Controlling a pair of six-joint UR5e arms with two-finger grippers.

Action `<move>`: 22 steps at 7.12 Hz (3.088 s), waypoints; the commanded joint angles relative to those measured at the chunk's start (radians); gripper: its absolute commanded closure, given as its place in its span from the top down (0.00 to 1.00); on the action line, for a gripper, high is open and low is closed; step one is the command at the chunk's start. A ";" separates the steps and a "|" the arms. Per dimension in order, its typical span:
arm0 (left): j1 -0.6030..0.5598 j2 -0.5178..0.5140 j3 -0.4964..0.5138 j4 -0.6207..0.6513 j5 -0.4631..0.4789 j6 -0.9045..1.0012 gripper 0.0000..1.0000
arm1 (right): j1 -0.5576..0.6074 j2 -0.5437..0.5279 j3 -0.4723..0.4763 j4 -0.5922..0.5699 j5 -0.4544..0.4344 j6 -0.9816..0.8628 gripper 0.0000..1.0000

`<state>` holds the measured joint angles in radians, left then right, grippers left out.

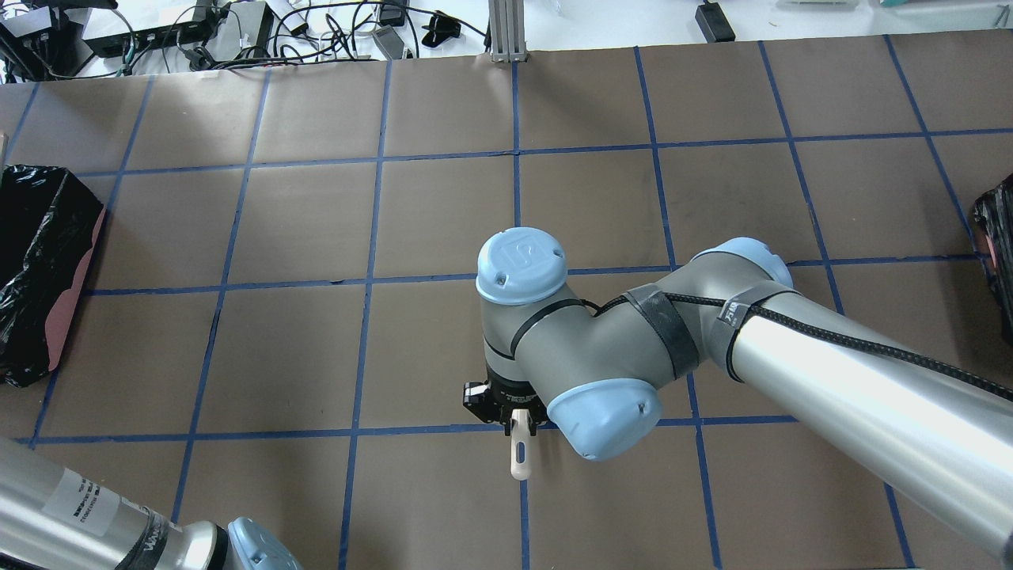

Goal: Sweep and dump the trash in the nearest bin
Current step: 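Tip the dustpan into the bag while the right gripper sets the brush down, then carry the empty dustpan with the left gripper back toward the table center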

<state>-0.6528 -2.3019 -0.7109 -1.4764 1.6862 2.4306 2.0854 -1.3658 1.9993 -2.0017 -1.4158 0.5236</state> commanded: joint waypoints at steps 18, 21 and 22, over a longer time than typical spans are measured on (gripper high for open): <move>-0.230 0.157 -0.206 0.310 0.308 -0.046 0.00 | -0.436 -0.313 -0.351 0.412 -0.180 -0.491 1.00; -0.365 0.220 -0.251 0.105 0.238 -0.449 0.00 | -0.510 -0.325 -0.356 0.343 -0.184 -0.494 1.00; -0.407 0.243 -0.304 0.105 0.233 -0.555 0.00 | -0.534 -0.319 -0.356 0.360 -0.181 -0.493 1.00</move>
<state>-1.0067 -2.0843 -0.9657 -1.3463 1.9321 2.0097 1.5875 -1.6876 1.6499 -1.6520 -1.5995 0.0297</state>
